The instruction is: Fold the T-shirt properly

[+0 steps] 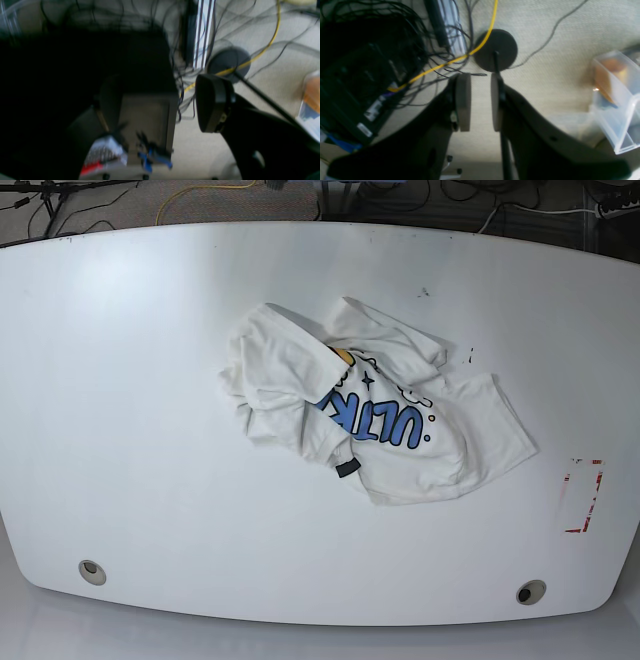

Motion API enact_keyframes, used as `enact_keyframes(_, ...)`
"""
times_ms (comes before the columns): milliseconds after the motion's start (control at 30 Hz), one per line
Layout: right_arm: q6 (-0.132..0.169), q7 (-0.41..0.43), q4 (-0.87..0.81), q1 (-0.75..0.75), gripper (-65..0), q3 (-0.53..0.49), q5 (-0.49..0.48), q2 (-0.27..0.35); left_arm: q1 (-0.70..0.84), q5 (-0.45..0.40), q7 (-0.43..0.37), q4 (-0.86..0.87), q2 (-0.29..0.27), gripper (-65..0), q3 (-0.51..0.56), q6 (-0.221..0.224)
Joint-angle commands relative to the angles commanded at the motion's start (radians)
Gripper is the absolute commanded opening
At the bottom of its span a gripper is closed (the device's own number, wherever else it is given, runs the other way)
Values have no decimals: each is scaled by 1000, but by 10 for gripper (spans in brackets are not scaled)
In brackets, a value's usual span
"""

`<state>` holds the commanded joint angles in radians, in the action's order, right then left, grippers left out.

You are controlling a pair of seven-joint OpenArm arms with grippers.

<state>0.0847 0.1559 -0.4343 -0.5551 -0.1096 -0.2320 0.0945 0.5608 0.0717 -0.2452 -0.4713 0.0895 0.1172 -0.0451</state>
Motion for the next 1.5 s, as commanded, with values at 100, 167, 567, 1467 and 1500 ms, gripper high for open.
enact_keyframes(100,0,-15,-106,-83,-516,1,6,5,81,12,1,-156,0,-224,1,0)
enact_keyframes(167,0,-13,-138,-104,-514,1,7,6,104,12,2,-201,1,-224,2,0)
enact_keyframes(567,-11,-19,-358,-232,-514,-2,11,1,225,15,-2,-479,-4,-222,-14,-7)
enact_keyframes(1467,-19,-98,-651,-475,-513,17,20,16,387,26,6,-660,11,-225,-34,-3)
enact_keyframes(1500,-18,-98,-664,-483,-513,17,21,17,393,27,8,-671,11,-226,-34,-4)
